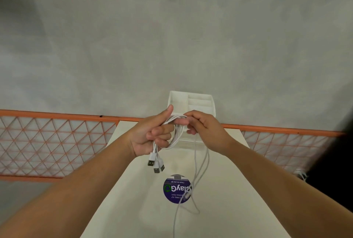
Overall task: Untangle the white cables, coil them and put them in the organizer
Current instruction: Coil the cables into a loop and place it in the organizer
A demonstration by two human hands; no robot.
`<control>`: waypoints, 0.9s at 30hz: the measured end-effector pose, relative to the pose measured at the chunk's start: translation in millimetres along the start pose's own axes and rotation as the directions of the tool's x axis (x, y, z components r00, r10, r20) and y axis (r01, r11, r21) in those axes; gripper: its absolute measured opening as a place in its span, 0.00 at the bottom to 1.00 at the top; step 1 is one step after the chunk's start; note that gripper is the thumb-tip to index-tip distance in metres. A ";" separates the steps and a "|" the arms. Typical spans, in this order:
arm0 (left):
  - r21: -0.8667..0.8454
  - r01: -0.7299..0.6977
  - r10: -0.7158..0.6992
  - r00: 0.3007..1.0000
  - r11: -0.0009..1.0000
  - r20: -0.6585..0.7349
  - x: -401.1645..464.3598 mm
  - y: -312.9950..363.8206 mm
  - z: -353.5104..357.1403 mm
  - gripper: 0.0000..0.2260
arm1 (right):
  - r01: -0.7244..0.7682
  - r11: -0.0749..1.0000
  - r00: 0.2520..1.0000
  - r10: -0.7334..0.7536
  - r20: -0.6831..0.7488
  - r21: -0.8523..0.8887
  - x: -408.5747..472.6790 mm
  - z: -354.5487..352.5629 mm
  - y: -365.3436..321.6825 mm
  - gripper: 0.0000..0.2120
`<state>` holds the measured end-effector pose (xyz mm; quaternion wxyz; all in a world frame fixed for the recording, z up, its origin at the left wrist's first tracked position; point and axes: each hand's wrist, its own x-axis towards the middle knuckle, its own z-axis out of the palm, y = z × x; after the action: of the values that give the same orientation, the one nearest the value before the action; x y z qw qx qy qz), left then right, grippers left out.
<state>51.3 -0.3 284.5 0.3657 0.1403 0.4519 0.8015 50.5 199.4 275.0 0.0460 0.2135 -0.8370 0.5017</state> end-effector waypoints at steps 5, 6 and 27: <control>0.064 -0.009 0.012 0.999 0.998 -0.046 1.2 -8.0 4.1 0.19 | -0.403 0.847 0.896 0.287 0.340 0.348 8.2 -26.2 -8.9 0.16; 0.071 -0.023 0.027 0.999 0.997 -0.044 1.4 -10.5 6.3 0.18 | -0.467 0.797 0.864 0.320 0.389 0.382 9.9 -30.9 -8.3 0.16; 0.356 -0.388 0.481 0.848 0.850 -0.224 36.8 -2.0 31.5 0.13 | -0.395 0.899 0.917 0.373 0.140 0.189 -12.2 41.4 0.6 0.15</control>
<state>44.2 46.2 296.3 0.0728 0.1680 0.5740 0.7981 66.9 167.9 250.6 -0.1191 0.0725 -0.8052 0.5764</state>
